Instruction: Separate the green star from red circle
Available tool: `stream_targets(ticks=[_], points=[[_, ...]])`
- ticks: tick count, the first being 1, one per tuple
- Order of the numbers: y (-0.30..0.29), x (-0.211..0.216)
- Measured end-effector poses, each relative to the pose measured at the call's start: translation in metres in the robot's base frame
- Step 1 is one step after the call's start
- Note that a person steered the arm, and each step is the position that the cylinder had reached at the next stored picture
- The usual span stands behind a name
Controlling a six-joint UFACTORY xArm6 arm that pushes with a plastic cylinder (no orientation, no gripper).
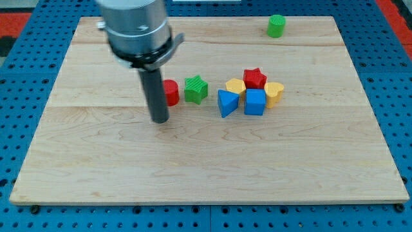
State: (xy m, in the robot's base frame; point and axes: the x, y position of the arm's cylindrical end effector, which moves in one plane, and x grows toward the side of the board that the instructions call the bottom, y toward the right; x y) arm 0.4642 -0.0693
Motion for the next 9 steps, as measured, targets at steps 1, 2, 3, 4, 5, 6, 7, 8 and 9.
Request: stream_targets(ticks=[1, 2, 3, 4, 5, 6, 7, 8, 9], points=[[0.020, -0.030], [0.037, -0.061], [0.064, -0.072], [0.079, -0.082], [0.112, -0.103], [0.138, -0.124], [0.139, -0.137], [0.138, -0.143], [0.101, -0.110]])
